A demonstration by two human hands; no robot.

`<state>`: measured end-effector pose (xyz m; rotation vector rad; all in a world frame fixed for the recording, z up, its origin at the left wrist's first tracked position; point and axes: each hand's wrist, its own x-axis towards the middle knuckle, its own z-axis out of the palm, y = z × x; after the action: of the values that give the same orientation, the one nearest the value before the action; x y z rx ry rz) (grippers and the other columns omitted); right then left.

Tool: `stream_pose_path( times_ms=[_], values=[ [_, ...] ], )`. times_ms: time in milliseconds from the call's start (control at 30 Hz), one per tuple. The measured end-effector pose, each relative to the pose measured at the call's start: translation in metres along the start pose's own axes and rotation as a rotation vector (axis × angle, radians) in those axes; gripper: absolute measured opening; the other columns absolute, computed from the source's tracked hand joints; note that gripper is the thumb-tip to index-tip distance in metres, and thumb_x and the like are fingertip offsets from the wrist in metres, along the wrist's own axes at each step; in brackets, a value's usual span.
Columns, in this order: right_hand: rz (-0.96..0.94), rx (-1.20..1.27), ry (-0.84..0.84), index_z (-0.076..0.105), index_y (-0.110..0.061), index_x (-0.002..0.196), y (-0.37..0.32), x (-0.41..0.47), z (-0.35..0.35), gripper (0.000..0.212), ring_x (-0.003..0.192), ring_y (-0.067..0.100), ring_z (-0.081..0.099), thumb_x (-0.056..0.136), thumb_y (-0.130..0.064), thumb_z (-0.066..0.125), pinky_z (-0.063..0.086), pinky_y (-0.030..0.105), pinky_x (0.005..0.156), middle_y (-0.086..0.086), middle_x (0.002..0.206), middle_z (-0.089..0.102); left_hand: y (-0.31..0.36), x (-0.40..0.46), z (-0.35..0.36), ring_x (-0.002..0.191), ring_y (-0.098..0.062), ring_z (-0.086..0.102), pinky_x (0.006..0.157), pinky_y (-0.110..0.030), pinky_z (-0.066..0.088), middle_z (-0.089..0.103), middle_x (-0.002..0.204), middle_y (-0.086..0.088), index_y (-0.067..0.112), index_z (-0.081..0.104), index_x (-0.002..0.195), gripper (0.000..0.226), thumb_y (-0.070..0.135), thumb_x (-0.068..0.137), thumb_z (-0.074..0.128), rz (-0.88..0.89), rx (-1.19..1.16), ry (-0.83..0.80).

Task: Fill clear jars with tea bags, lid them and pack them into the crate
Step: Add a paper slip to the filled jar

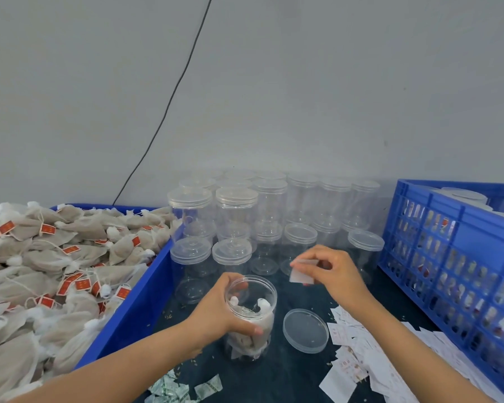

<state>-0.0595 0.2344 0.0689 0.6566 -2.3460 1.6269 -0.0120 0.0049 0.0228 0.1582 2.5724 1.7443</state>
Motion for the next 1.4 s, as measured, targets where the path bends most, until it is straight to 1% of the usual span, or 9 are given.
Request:
stream_pose_path(
  times_ms=[167,367,633,700,800,967,1067,1133,1400],
  values=[
    [-0.248,-0.279,-0.157,0.076,-0.030,0.074,-0.029,0.004,0.034,0.010,0.081,0.009,0.052,0.071,-0.022,0.082,0.044,0.020,0.074,-0.006,0.081,0.052,0.005,-0.006,0.006,0.111,0.015,0.050,0.090,-0.006,0.040,0.057,0.122,0.018,0.033,0.046,0.119,0.081,0.010,0.056,0.091,0.108,0.075,0.021],
    [-0.417,-0.708,-0.431,0.070,-0.013,0.090,-0.027,0.003,0.063,0.008,0.079,0.012,0.055,0.082,-0.011,0.068,0.040,0.022,0.071,0.001,0.089,0.060,0.014,-0.011,0.004,0.100,-0.002,0.063,0.091,-0.025,0.051,0.064,0.108,0.013,0.034,0.045,0.116,0.079,0.013,0.055,0.090,0.158,0.175,0.015],
    [-0.201,-0.821,-0.777,0.073,-0.020,0.106,-0.035,0.004,0.058,0.035,0.087,0.019,0.064,0.084,-0.004,0.051,0.052,0.037,0.083,0.003,0.099,0.072,0.013,-0.011,0.004,0.112,0.001,0.056,0.099,-0.023,0.045,0.059,0.119,0.018,0.032,0.043,0.123,0.086,0.018,0.053,0.092,0.198,0.230,-0.016],
    [-0.210,-0.816,-0.833,0.072,-0.025,0.110,-0.040,0.007,0.049,0.045,0.078,0.006,0.062,0.084,-0.001,0.044,0.051,0.027,0.077,-0.004,0.092,0.072,0.011,-0.009,0.003,0.114,0.001,0.054,0.098,-0.016,0.042,0.057,0.121,0.021,0.033,0.041,0.124,0.087,0.018,0.055,0.092,0.188,0.221,-0.027],
    [-0.174,-0.607,-0.706,0.070,-0.033,0.110,-0.042,0.010,0.031,0.041,0.084,-0.008,0.061,0.093,-0.006,0.045,0.045,0.007,0.078,-0.017,0.101,0.071,0.006,-0.007,-0.001,0.114,0.006,0.049,0.092,-0.007,0.037,0.050,0.121,0.027,0.036,0.034,0.127,0.090,0.018,0.060,0.091,0.164,0.207,-0.085],
    [-0.013,-0.456,-0.201,0.058,-0.043,0.114,0.000,0.005,0.003,0.035,0.093,-0.003,0.062,0.094,-0.014,0.057,0.053,0.026,0.090,-0.023,0.110,0.063,-0.001,-0.001,-0.002,0.112,0.008,0.048,0.090,-0.004,0.036,0.044,0.125,0.027,0.037,0.014,0.129,0.102,0.016,0.062,0.089,0.117,0.164,-0.107],
    [0.234,-0.580,-0.398,0.029,-0.037,0.143,0.040,-0.010,0.003,0.074,0.137,0.020,0.035,0.082,-0.038,0.071,0.032,0.042,0.113,-0.007,0.144,0.039,-0.004,0.004,-0.003,0.105,0.010,0.049,0.080,0.002,0.038,0.042,0.122,0.026,0.039,0.015,0.123,0.096,0.018,0.064,0.088,0.104,0.177,-0.128],
    [0.385,-0.585,-0.534,0.008,-0.039,0.150,0.061,-0.021,0.006,0.103,0.145,0.027,0.013,0.073,-0.047,0.076,0.020,0.046,0.117,-0.002,0.154,0.021,-0.006,0.006,-0.004,0.111,0.004,0.051,0.085,-0.002,0.039,0.043,0.124,0.024,0.044,0.017,0.120,0.093,0.021,0.063,0.088,0.120,0.247,-0.151],
    [0.330,-0.590,-0.436,0.005,-0.041,0.147,0.082,-0.035,0.018,0.107,0.128,0.015,0.034,0.069,-0.038,0.079,0.033,0.031,0.108,-0.004,0.136,0.032,-0.015,0.011,-0.004,0.125,-0.003,0.045,0.099,-0.013,0.031,0.046,0.140,0.010,0.053,0.014,0.124,0.102,0.025,0.061,0.090,0.132,0.271,-0.162]
  ],
)
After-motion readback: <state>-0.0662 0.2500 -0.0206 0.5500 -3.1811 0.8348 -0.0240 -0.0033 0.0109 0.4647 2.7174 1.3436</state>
